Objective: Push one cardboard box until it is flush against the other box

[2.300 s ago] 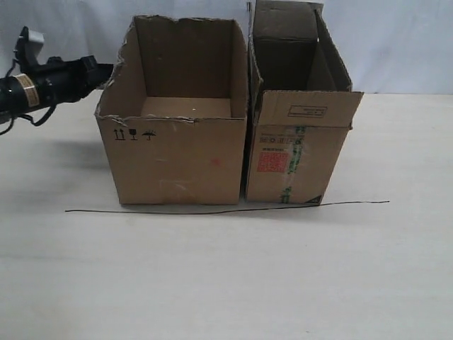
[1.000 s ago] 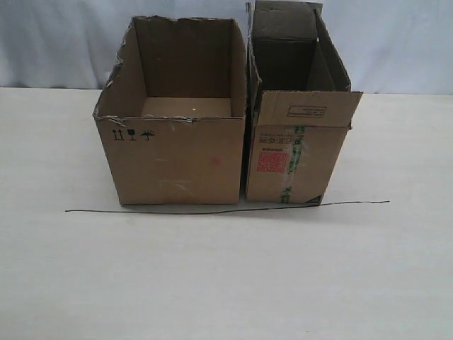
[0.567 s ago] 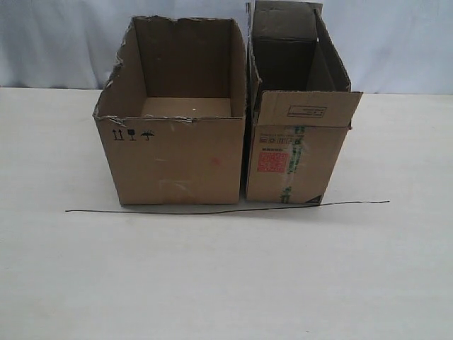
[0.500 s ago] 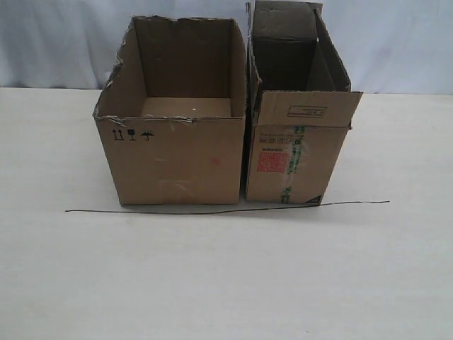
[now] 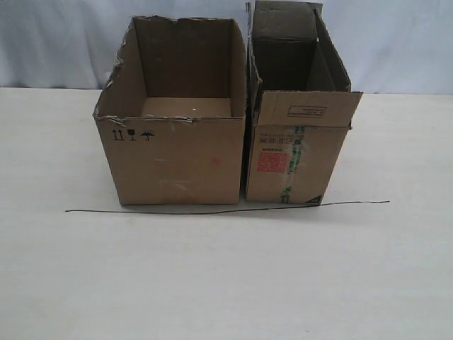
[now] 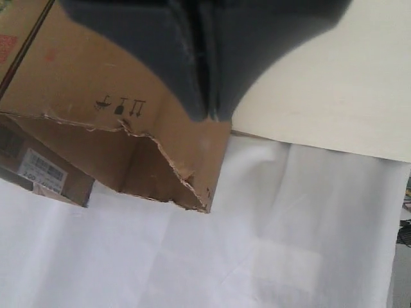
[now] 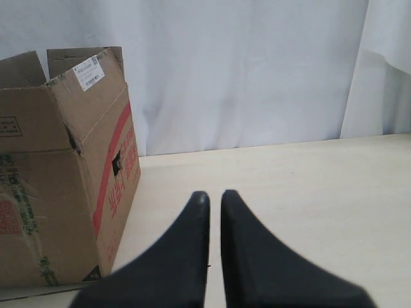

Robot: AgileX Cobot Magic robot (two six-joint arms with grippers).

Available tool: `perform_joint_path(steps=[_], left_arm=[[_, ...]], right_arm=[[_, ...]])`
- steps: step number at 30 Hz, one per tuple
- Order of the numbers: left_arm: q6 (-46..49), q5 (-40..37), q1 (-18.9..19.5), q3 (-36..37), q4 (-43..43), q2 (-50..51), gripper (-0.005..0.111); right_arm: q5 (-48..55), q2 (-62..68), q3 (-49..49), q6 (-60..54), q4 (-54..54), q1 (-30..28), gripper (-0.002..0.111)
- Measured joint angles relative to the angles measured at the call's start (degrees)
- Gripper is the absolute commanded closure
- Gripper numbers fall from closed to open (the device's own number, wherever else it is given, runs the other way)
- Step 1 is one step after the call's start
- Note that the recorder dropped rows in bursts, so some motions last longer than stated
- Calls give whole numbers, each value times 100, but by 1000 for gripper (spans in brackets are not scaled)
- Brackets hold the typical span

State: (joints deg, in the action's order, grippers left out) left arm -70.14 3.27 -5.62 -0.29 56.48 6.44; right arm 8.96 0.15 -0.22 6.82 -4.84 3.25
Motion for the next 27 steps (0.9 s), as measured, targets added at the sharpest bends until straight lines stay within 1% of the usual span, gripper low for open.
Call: perform_joint_path(steps=[3,4,5,7,8,10,11,15,19,22,27], left_arm=[[23,-58,0,0,-66,0,107],[229,-58,0,7,-330,0,107],[679,-39,0,7,-811,0,107],[2219,157,0,13,-2179,0,107],[2890,231,0,13,-2729,0,107],[4136,207,0,13,-3653,-10,107],[4494,193,0,13,-3848,-10,107],[5229,199,0,13,-4418,-10,107],[6331,315,0,13,-5476,-10,107],[6616,260,0,13,-5727,-10,107],[6722,-19,0,13,-5830,-10,107]], right_arm=[[0,0,0,0,0,0,103],[0,0,0,0,0,0,103],[0,0,0,0,0,0,103],[0,0,0,0,0,0,103],[0,0,0,0,0,0,103],[0,0,0,0,0,0,103],[0,0,0,0,0,0,103],[0,0,0,0,0,0,103],[0,0,0,0,0,0,103],[0,0,0,0,0,0,103],[0,0,0,0,0,0,103]])
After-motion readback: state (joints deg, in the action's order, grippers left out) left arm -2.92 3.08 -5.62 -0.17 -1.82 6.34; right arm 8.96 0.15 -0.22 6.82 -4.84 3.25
